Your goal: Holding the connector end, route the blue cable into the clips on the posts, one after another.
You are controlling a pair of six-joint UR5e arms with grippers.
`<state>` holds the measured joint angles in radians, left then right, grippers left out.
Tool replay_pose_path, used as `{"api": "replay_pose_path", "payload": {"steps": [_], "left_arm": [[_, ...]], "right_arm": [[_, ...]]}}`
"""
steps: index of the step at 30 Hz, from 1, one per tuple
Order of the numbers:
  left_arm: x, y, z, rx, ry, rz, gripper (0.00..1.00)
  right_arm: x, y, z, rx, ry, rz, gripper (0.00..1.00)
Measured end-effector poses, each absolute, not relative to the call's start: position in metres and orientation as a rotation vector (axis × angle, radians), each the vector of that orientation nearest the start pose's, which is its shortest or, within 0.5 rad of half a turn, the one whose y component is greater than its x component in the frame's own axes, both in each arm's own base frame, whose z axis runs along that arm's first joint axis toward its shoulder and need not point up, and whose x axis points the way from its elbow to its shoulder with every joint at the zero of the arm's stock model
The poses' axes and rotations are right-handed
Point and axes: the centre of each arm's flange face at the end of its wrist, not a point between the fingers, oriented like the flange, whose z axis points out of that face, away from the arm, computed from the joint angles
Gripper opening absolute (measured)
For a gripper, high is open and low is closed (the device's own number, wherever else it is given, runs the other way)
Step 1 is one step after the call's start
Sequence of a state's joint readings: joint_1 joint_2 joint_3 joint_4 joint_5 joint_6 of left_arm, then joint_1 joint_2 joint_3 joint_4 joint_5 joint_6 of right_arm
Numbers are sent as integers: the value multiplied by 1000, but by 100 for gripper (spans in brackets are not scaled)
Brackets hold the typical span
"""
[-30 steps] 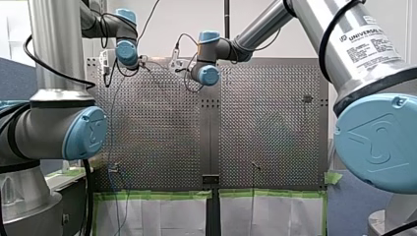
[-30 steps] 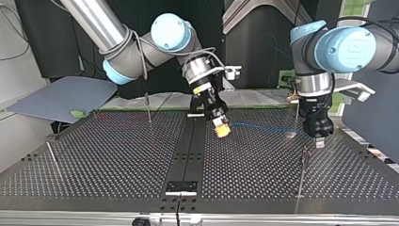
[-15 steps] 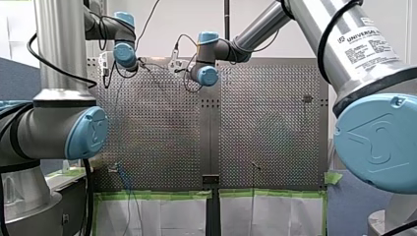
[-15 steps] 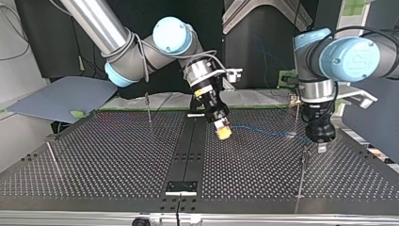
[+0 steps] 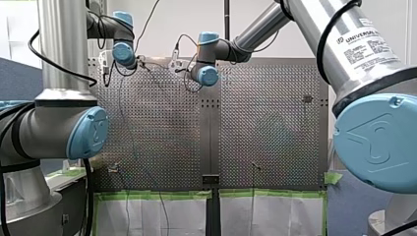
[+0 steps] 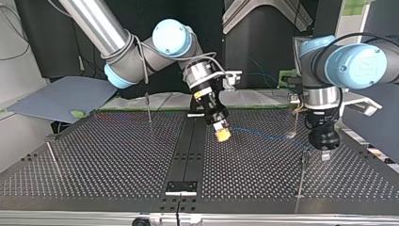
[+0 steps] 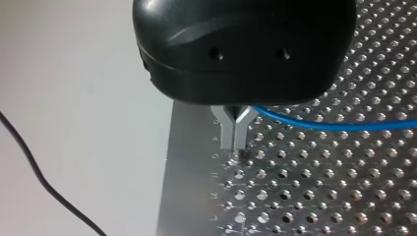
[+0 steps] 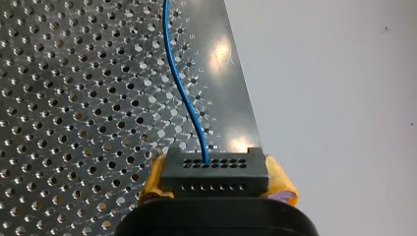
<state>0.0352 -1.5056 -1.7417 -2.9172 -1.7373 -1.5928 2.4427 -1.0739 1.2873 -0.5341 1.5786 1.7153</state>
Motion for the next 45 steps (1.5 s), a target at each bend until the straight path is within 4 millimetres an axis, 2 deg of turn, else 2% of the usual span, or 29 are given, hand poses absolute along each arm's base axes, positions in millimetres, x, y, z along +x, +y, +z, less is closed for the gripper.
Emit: {"api": "replay_pose_path", "payload": {"steps": [4, 21, 29, 38, 45], "left_arm": [[482, -97, 453, -176, 1454, 131, 0], [509, -82, 456, -193, 1438, 121, 0], [524, -70, 446, -201, 1454, 109, 0], [535, -61, 455, -212, 1414, 64, 0], [547, -59, 452, -205, 1413, 33, 0]], "right_arm": [[628, -361, 389, -1965, 904, -2876, 0], [623, -379, 399, -1948, 899, -2906, 0], [620, -387, 400, -1949, 908, -2913, 0], [617, -401, 394, -1961, 907, -2910, 0], [620, -405, 403, -1942, 877, -2930, 0]]}}
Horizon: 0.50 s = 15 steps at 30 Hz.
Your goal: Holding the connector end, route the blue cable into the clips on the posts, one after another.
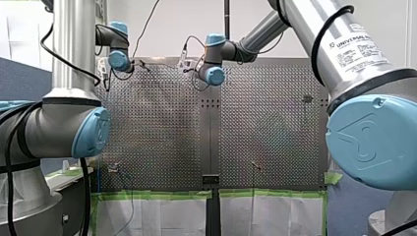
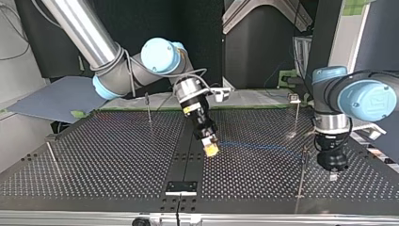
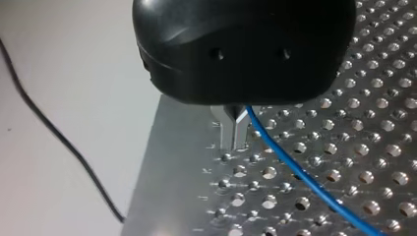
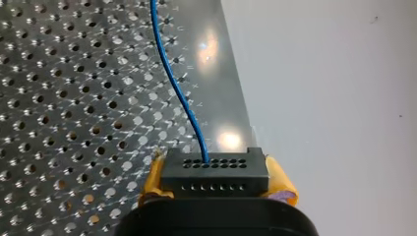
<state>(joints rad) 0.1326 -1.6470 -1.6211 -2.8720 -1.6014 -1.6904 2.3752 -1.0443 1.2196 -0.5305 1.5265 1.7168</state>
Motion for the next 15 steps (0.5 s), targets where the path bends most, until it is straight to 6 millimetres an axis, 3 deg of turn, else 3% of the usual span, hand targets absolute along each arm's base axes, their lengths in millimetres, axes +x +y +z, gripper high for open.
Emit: {"api": "replay_pose_path", "payload": {"steps": [6, 15], "left_arm": [[560, -56, 442, -198, 1436, 29, 0], [573, -52, 431, -198, 1451, 20, 0]], "right_arm": [[620, -412, 410, -1924, 870, -2952, 0], [623, -425, 400, -1937, 881, -2945, 0]]}}
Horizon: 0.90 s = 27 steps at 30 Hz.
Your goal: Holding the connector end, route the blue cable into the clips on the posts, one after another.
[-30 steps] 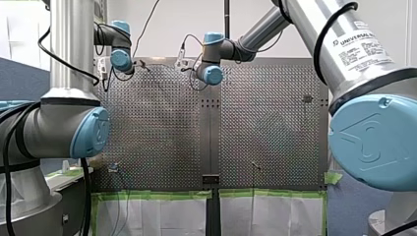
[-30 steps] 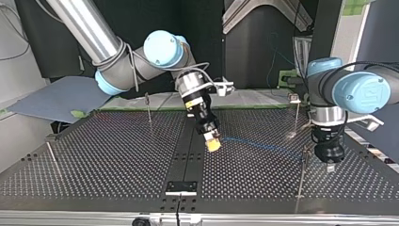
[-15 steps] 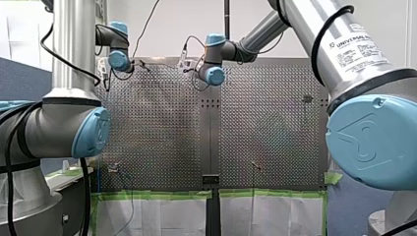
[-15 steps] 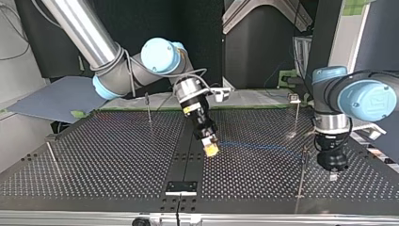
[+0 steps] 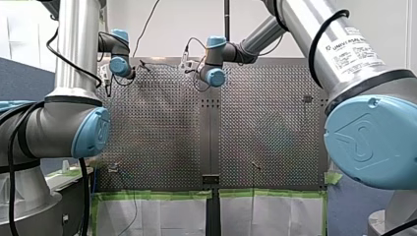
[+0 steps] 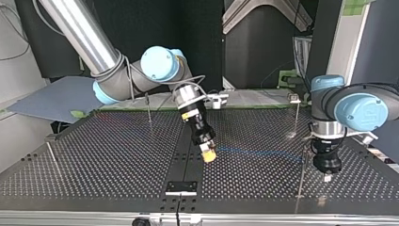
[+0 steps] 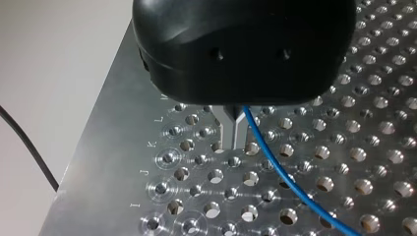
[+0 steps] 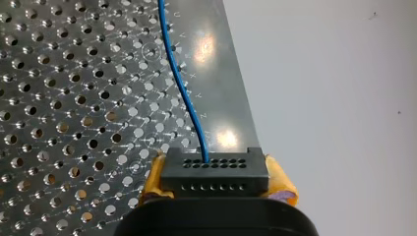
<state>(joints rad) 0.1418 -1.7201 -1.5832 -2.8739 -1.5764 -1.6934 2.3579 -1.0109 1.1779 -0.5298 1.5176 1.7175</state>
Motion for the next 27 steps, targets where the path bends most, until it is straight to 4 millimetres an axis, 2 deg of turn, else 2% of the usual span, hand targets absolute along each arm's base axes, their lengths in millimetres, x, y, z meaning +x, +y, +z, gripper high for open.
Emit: {"api": "replay_pose_path", "payload": {"steps": [8, 10, 11, 13, 14, 15, 16, 17, 19, 20, 21, 27], "left_arm": [[575, -52, 431, -204, 1446, 3, 0], [576, -52, 431, -207, 1445, -3, 19], [576, -52, 431, -209, 1444, -7, 19], [576, -53, 432, -217, 1443, -18, 37], [576, -53, 432, -221, 1442, -23, 37], [576, -52, 432, -225, 1442, -28, 62], [576, -52, 432, -229, 1441, -36, 72], [576, -52, 431, -233, 1441, -42, 72], [576, -52, 432, -241, 1439, -50, 96], [575, -52, 432, -244, 1439, -51, 96], [575, -52, 432, -249, 1439, -51, 100], [568, -51, 434, -291, 1459, -33, 100]], "right_arm": [[623, -432, 400, -1932, 878, -2951, 0], [624, -432, 399, -1934, 875, -2948, 0], [624, -432, 399, -1935, 875, -2947, 0], [624, -432, 398, -1939, 876, -2943, 0], [624, -432, 398, -1941, 876, -2941, 0], [624, -432, 398, -1942, 877, -2940, 0], [624, -432, 397, -1944, 878, -2937, 0], [623, -432, 397, -1946, 879, -2935, 0], [623, -432, 397, -1952, 882, -2929, 0], [623, -432, 396, -1955, 883, -2927, 0], [623, -432, 396, -1958, 885, -2924, 0], [622, -431, 394, -1978, 896, -2902, 0]]}}
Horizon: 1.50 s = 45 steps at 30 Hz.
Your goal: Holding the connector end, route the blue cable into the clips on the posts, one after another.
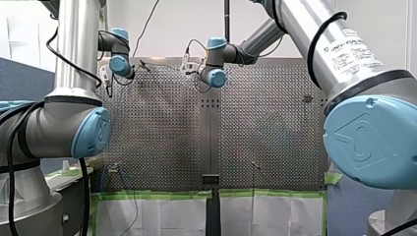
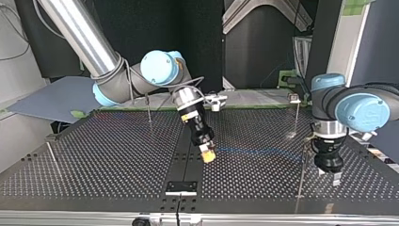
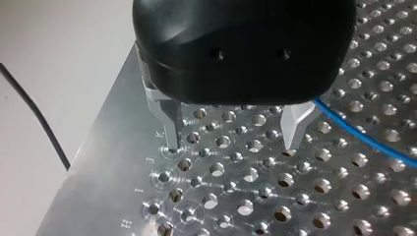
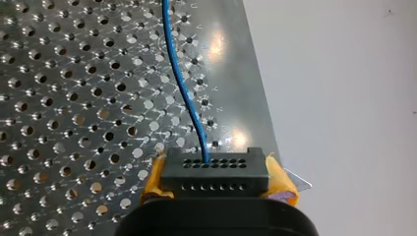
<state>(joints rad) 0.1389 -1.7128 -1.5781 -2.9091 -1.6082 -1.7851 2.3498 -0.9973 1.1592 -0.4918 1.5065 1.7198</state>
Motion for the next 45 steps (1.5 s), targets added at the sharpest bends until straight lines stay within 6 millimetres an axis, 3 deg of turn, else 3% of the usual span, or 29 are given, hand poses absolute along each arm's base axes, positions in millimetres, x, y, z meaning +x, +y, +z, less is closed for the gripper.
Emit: {"api": "replay_pose_path", "payload": {"steps": [12, 21, 31, 45], "left_arm": [[551, -63, 419, -376, 1557, -106, 100], [515, -69, 413, -448, 1620, -160, 100], [479, -77, 435, -475, 1624, -193, 100], [447, -93, 458, -435, 1652, -192, 100]], "right_arm": [[621, -431, 393, -1991, 906, -2889, 0], [622, -430, 393, -1996, 908, -2881, 0], [622, -429, 392, -2005, 911, -2871, 0], [623, -425, 390, -2019, 913, -2852, 0]]}}
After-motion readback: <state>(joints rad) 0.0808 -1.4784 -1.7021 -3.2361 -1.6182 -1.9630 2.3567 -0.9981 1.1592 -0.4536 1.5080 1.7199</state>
